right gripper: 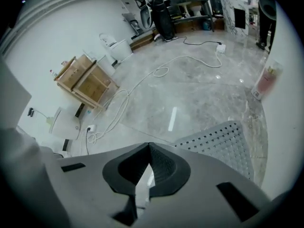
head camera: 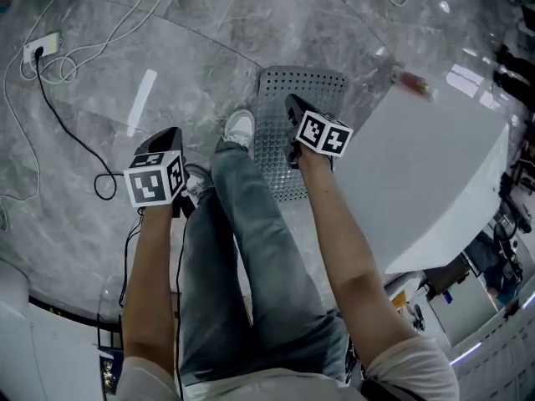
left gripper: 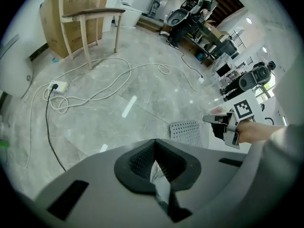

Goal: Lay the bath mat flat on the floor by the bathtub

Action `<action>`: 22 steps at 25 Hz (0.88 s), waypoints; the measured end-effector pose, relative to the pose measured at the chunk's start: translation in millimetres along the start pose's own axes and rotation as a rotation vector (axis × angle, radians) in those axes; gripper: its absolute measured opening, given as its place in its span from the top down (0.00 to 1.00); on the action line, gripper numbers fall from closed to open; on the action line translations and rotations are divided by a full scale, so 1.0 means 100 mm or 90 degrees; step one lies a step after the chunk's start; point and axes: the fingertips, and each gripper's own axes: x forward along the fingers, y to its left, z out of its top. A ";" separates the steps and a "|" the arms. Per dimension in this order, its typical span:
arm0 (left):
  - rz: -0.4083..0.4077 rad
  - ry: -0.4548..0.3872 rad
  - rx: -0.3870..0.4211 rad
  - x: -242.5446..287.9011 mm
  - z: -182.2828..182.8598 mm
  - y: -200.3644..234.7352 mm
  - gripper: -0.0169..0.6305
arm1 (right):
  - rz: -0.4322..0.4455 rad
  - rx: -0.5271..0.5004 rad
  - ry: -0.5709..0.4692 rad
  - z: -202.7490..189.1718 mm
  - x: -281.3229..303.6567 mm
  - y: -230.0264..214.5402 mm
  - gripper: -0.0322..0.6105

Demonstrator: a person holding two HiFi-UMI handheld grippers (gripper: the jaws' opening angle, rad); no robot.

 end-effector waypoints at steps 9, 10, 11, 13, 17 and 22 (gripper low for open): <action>0.002 -0.087 0.007 -1.37 0.12 -0.07 0.95 | 0.098 -0.133 -0.029 0.19 -1.17 1.68 0.91; 0.006 -0.101 0.007 -1.54 0.13 -0.06 0.95 | 0.110 -0.146 -0.035 0.20 -1.29 1.85 0.91; 0.009 -0.115 0.004 -1.71 0.13 -0.05 0.95 | 0.122 -0.158 -0.038 0.20 -1.42 2.00 0.91; 0.012 -0.142 -0.007 -2.07 0.15 -0.06 0.95 | 0.143 -0.180 -0.040 0.20 -1.69 2.29 0.91; 0.014 -0.194 -0.017 -2.77 0.16 -0.14 0.95 | 0.178 -0.243 -0.054 0.18 -2.25 2.86 0.91; 0.000 -0.248 0.004 -3.59 0.18 -0.41 0.95 | 0.221 -0.310 -0.094 0.33 -3.01 3.60 0.91</action>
